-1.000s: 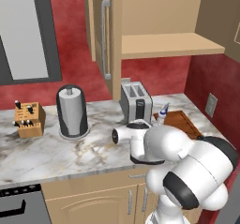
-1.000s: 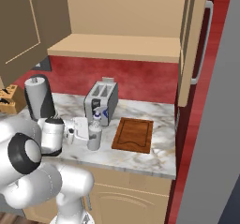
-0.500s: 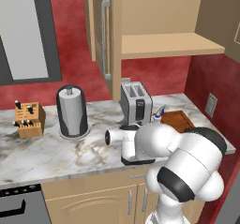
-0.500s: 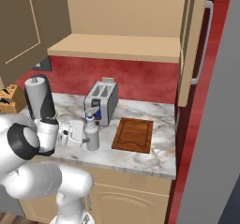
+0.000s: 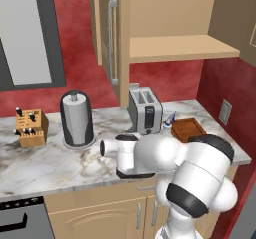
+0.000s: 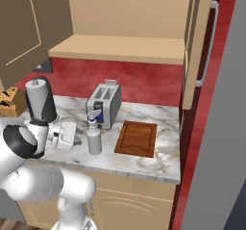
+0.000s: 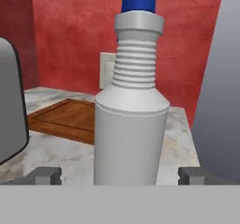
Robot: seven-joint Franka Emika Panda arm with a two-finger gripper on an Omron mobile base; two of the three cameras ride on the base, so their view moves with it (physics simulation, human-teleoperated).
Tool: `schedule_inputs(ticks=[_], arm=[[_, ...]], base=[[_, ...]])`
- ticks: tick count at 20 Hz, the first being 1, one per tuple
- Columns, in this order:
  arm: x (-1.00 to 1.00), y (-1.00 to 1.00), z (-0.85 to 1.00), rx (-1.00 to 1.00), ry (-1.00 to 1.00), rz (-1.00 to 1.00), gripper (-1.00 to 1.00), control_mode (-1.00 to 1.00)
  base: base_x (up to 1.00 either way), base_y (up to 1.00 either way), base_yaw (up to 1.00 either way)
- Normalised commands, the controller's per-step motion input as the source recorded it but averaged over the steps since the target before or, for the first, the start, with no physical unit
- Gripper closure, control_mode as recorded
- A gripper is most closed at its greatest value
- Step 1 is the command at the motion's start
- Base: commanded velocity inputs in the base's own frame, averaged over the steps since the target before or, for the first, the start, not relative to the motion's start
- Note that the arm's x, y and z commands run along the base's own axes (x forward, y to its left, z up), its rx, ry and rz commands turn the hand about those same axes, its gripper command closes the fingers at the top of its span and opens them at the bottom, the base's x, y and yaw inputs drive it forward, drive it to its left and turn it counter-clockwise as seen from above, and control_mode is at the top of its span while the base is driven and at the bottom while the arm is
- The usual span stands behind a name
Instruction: Grab the spray bottle from the cabinet, then place it next to the cutting board for sanitizing. Then grab the dish brush from the countertop next to the sink and place it next to the cutting board.
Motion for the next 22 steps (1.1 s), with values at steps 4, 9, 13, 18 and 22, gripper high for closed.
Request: schedule_inputs(ticks=[4,9,13,18,22], arm=[[-0.87,0.02,0.88,0.0,-0.17,0.0,-1.0,-1.0],[-0.78,0.0,0.95,0.02,-0.01,0.0,-1.0,-1.0],[-0.6,-0.02,1.0,0.04,0.0,0.0,-1.0,-1.0],[-0.83,-0.23,1.0,0.1,0.0,0.0,-1.0,-1.0],[-1.0,-0.18,1.0,0.06,0.0,0.0,-1.0,-1.0]], base=[[0.0,0.0,0.0],[0.0,0.0,0.0],[0.0,0.0,0.0],[0.0,0.0,0.0],[0.0,0.0,0.0]])
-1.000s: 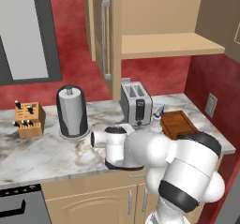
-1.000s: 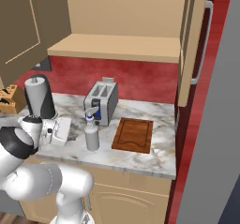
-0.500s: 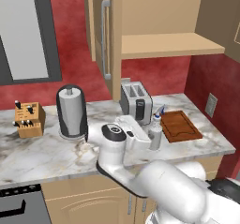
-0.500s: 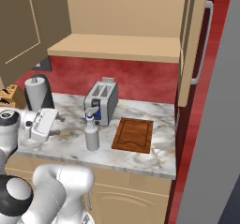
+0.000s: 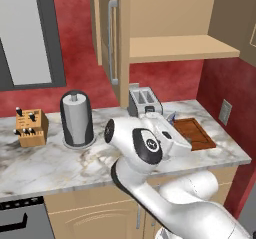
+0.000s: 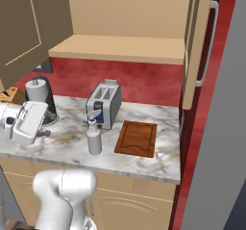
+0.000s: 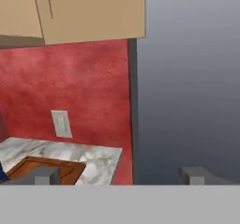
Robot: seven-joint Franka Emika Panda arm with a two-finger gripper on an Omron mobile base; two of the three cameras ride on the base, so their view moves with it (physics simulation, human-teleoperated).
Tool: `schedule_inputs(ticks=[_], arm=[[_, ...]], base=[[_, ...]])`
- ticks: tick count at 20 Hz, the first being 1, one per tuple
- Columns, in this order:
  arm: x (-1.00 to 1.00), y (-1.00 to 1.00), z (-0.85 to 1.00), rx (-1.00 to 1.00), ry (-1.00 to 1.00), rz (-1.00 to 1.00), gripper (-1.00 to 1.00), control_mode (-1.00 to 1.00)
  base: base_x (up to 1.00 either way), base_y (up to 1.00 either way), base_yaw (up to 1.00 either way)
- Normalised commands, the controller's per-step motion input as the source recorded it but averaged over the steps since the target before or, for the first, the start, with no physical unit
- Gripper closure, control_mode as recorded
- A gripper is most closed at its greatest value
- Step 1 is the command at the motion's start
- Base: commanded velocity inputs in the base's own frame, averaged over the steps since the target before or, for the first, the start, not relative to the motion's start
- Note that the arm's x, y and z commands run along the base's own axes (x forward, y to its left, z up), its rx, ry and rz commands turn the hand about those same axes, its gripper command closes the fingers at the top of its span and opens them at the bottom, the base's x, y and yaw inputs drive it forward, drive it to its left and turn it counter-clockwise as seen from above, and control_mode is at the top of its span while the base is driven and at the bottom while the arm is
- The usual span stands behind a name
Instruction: Grab the spray bottle from the cabinet, then place it next to the cutting board for sanitizing. Then grab the dish brush from the countertop next to the sink and place it next to the cutting board.
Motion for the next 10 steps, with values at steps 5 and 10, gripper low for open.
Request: schedule_inputs(ticks=[5,10], arm=[[-0.75,-0.34,1.0,0.0,0.06,0.11,-1.0,-1.0],[-0.44,-0.58,0.92,0.0,0.17,0.27,-1.0,-1.0]], base=[[0.0,0.0,0.0],[0.0,0.0,0.0]])
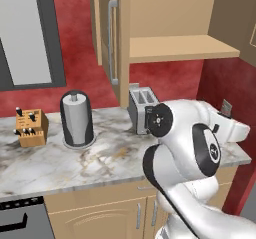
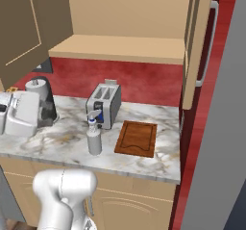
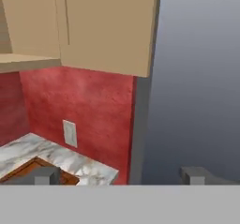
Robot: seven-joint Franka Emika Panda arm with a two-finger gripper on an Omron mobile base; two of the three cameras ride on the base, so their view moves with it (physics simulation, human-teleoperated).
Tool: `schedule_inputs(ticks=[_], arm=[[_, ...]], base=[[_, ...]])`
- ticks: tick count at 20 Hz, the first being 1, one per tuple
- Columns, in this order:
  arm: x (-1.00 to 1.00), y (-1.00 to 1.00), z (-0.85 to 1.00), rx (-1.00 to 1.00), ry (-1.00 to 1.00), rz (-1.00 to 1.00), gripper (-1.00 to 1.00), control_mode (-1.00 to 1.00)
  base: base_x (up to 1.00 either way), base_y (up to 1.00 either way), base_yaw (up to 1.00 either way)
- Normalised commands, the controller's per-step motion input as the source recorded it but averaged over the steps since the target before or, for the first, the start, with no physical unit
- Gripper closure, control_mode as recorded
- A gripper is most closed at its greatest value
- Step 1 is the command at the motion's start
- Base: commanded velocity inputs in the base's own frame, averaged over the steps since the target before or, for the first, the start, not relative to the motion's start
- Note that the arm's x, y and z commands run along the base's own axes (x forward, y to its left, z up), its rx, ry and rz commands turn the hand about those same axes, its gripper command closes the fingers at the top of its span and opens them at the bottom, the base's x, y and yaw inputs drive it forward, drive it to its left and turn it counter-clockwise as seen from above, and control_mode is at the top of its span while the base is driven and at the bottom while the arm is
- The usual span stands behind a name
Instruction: Grab the spray bottle from the cabinet, then place it next to the cutting board for sanitizing. Then grab the dish brush from the countertop next to the sink and place it next to the cutting board.
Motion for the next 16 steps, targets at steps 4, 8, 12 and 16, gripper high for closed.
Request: schedule_inputs(ticks=[4,8,12,16], arm=[[-0.13,-0.48,0.47,0.03,0.32,0.32,-1.0,-1.0],[0.0,-0.35,0.24,0.14,0.34,0.34,-1.0,-1.0],[0.0,-0.09,0.03,0.17,0.38,0.41,-1.0,-1.0],[0.22,0.04,-0.09,0.31,0.09,0.39,-1.0,-1.0]], base=[[0.0,0.0,0.0],[0.0,0.0,0.0],[0.0,0.0,0.0],[0.0,0.0,0.0]])
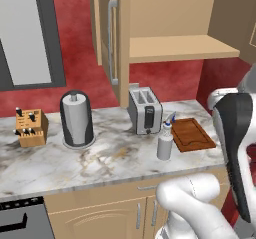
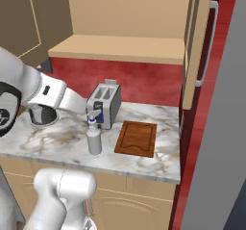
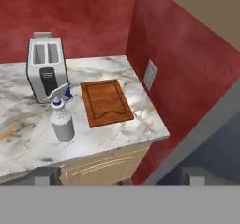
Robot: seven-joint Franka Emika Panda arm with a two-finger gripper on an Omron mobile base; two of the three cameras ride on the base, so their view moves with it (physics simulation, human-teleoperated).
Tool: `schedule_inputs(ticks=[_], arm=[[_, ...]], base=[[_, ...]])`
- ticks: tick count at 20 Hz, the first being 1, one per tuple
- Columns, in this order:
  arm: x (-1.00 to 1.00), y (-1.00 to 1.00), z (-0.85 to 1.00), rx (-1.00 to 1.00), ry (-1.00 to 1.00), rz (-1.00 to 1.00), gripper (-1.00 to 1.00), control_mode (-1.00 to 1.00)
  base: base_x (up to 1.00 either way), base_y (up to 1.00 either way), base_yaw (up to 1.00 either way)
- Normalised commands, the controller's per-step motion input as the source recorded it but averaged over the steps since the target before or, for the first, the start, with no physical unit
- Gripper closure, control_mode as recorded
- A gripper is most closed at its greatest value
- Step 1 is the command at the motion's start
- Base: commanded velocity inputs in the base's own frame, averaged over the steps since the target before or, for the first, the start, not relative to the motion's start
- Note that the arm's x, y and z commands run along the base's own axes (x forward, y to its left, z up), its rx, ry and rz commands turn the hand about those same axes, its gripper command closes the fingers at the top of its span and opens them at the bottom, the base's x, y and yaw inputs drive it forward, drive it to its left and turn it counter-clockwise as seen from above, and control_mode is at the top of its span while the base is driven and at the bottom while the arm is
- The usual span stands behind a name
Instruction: Grab the spray bottle from the cabinet, then place it next to the cutting board for sanitizing. Then grab the dish brush from the countertop next to the sink and place it next to the cutting board.
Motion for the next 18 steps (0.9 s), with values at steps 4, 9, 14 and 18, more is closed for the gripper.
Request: schedule_inputs(ticks=[4,9,14,18], arm=[[0.36,0.06,-0.14,0.26,-0.04,0.38,-1.0,-1.0],[0.33,0.08,-0.28,0.14,-0.15,0.3,-1.0,-1.0],[0.12,0.17,-0.46,0.0,-0.25,0.07,-1.0,-1.0],[-0.23,0.07,0.01,0.0,-0.13,-0.11,-1.0,-1.0]], base=[[0.0,0.0,0.0],[0.0,0.0,0.0],[0.0,0.0,0.0],[0.0,0.0,0.0]])
